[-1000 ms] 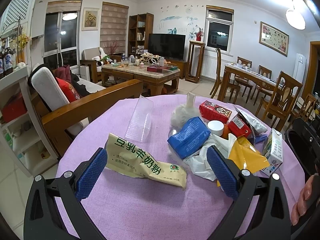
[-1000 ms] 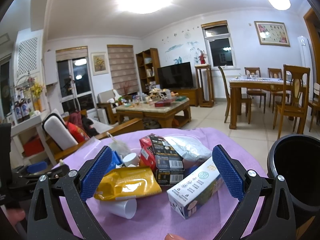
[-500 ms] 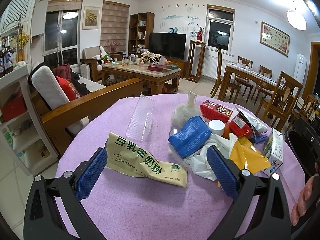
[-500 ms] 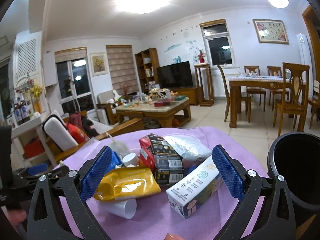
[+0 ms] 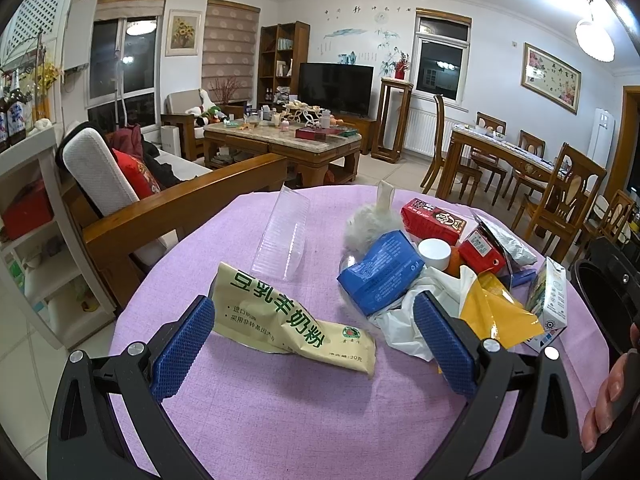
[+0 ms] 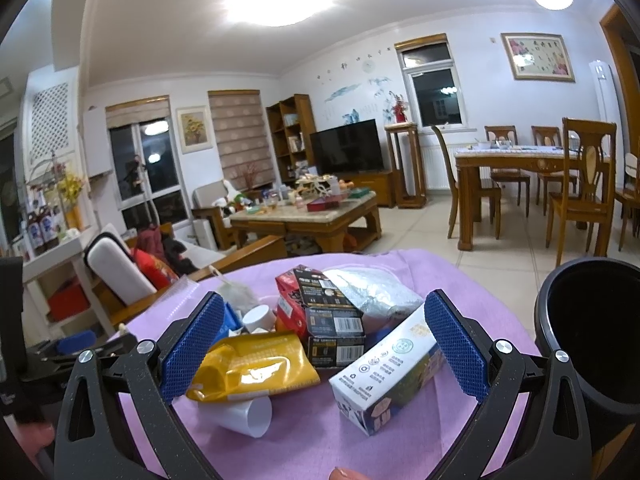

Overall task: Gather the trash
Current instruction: 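Grasp the clear plastic tray with the left tool while the right tool grasps the white milk carton, then carry tray and carton to the black bin and open both tools to drop them, then grasp the milk powder packet with the left tool while the right tool grasps the yellow snack bag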

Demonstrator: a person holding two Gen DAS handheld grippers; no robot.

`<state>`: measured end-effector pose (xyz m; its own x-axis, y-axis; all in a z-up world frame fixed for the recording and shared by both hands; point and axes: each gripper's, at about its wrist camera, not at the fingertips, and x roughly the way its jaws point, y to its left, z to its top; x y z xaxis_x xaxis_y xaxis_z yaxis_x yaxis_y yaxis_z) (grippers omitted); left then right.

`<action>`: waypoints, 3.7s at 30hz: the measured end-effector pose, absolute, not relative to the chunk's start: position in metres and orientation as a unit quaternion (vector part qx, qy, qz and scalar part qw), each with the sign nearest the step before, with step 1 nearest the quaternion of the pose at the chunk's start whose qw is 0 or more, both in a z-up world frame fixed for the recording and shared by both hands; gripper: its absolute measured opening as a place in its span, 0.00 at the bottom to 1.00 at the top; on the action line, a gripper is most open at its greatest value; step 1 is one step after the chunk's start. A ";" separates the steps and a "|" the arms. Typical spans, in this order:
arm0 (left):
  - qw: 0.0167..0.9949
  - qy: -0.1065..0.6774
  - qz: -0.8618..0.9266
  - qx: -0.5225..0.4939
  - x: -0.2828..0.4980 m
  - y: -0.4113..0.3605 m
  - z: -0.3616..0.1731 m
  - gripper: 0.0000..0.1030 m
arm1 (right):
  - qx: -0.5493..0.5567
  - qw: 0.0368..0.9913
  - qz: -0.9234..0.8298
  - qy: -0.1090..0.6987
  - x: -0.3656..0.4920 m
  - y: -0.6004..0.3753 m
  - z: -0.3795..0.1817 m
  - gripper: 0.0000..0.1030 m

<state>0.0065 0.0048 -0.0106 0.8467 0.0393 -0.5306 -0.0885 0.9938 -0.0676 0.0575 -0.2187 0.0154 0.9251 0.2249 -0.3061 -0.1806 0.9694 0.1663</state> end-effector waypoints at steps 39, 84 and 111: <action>0.868 0.438 -0.150 -0.179 0.138 0.085 -0.023 0.14 | 0.186 0.879 0.062 0.435 0.159 -0.250 -0.040 0.51; 0.742 0.504 -0.437 -0.064 0.146 -0.409 -0.042 0.16 | 0.216 0.915 -0.049 0.337 0.054 -0.553 -0.049 0.42; 0.883 0.373 -0.278 -0.065 0.060 -0.115 0.052 0.84 | 0.159 0.914 0.141 0.347 0.095 -0.352 0.021 0.79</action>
<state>0.0600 -0.1148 0.0516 0.5662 -0.5398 -0.6229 0.4423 0.8367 -0.3231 0.0954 -0.3522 0.0206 0.7199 0.3674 -0.5888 -0.1464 0.9097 0.3886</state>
